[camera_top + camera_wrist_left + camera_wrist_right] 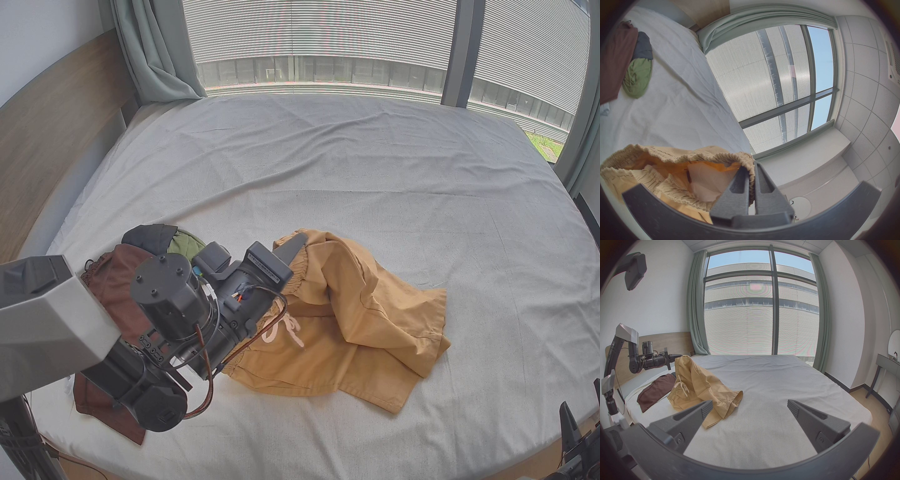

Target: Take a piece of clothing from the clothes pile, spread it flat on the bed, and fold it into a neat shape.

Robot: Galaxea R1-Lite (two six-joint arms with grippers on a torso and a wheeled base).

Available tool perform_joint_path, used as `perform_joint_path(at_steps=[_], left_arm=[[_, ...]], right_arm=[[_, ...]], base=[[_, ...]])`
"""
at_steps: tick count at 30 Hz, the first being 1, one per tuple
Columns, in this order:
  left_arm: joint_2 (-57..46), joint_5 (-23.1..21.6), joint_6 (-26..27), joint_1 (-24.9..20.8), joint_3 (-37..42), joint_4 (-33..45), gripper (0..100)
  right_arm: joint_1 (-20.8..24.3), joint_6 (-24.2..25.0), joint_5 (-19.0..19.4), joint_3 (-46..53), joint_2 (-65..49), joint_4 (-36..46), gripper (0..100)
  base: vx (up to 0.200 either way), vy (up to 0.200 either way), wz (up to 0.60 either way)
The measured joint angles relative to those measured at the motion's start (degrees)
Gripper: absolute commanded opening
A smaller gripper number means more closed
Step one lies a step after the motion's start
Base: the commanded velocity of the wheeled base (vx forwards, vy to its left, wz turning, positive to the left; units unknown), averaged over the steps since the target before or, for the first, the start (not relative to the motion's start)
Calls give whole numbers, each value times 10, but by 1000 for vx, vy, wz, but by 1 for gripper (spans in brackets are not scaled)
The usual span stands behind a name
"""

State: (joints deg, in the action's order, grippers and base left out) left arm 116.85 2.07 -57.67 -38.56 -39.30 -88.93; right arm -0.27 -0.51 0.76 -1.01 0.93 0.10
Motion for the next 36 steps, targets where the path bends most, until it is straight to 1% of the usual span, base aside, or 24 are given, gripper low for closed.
perform_joint_path(at_steps=[6,11,19,28,36], left_arm=[[1,2,16,35,10,0,0],[2,0,64,59,26,0,0],[5,-11,103,84,44,0,0],[19,-46,205,120,45,0,0],[25,-65,243,138,44,0,0]], right_arm=[[0,0,0,0,0,0,100],[0,0,0,0,0,0,100],[0,1,0,0,0,0,100],[0,1,0,0,0,0,100],[0,1,0,0,0,0,100]], base=[[0,0,0],[0,0,0],[0,0,0],[0,0,0],[0,0,0]])
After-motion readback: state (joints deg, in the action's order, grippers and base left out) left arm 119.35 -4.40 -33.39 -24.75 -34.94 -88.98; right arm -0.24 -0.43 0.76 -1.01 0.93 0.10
